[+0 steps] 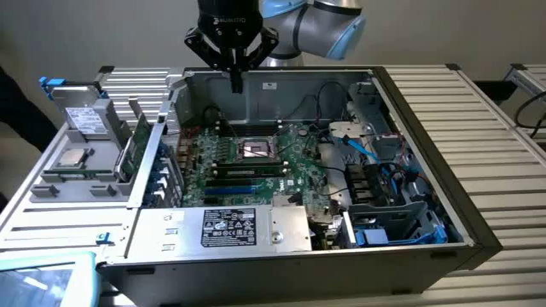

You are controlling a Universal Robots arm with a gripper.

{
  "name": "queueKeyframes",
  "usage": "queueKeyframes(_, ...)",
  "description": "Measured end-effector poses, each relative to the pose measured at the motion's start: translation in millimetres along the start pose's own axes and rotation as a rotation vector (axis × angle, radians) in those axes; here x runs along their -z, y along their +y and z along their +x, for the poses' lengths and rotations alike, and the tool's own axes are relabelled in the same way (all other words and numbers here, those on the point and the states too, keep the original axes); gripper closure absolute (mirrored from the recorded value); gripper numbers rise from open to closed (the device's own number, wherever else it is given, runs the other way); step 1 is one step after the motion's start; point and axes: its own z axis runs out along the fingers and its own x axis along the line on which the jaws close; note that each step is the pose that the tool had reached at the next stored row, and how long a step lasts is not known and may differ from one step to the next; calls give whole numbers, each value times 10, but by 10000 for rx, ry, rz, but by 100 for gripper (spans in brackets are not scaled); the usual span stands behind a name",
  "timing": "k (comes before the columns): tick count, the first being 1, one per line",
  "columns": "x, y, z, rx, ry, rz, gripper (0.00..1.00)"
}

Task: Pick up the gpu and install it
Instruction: 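Reach for the gpu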

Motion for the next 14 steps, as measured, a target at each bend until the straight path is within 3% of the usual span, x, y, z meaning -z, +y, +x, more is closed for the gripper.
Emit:
queueKeyframes(6,0,0,0,0,0,0,88)
queueKeyframes(8,0,0,0,0,-41,-3,88)
queueKeyframes(14,-3,-1,6,0,-33,-6,88)
